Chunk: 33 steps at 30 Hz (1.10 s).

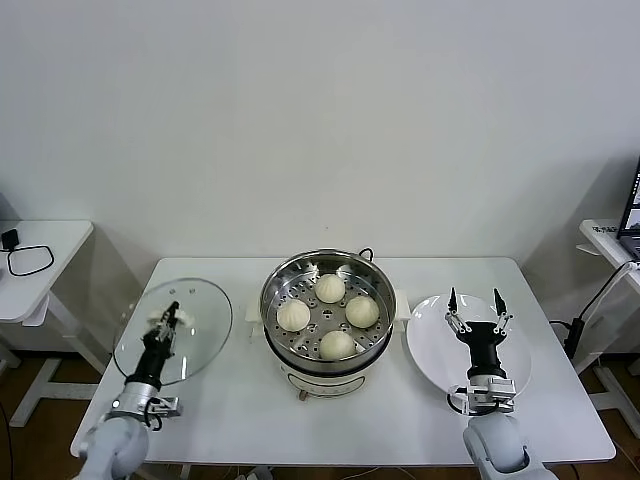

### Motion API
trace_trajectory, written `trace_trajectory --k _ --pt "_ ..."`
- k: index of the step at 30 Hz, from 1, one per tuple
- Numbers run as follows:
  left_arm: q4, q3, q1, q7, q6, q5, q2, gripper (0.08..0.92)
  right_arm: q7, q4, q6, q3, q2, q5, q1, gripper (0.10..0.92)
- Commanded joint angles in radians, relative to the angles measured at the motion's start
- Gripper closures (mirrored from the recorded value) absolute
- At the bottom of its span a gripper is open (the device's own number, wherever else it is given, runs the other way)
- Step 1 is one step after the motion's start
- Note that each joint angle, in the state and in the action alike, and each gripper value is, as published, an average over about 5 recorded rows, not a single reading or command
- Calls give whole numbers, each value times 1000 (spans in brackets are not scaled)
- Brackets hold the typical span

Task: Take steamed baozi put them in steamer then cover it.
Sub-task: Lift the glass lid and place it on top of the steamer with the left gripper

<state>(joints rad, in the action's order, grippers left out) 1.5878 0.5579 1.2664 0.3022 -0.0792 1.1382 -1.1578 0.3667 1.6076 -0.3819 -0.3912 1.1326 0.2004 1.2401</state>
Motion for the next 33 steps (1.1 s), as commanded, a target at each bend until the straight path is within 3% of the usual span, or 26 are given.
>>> trace_trajectory --k 1,7,11,15,19,25,33 --pt "496 13 57 -110 86 -84 56 805 -2 6 1 -7 2 0 0 203" --pt "722 -209 30 -221 247 -75 40 805 -1 14 5 -13 3 1 0 203" --pt "761 -447 -15 -297 378 -3 -9 805 -1 15 5 -19 8 0 -1 203" --pt "688 -649 -74 -351 467 96 -96 805 -2 13 6 -25 16 -3 -2 203" --pt "563 -756 -139 -425 530 223 -173 805 -6 8 6 -28 23 -7 -2 203" --pt "469 -793 -207 -550 619 334 -233 805 -14 -17 3 -26 39 -21 -9 203" --pt "355 -803 -276 -573 648 385 -277 805 -19 -50 1 -20 55 -34 -31 203"
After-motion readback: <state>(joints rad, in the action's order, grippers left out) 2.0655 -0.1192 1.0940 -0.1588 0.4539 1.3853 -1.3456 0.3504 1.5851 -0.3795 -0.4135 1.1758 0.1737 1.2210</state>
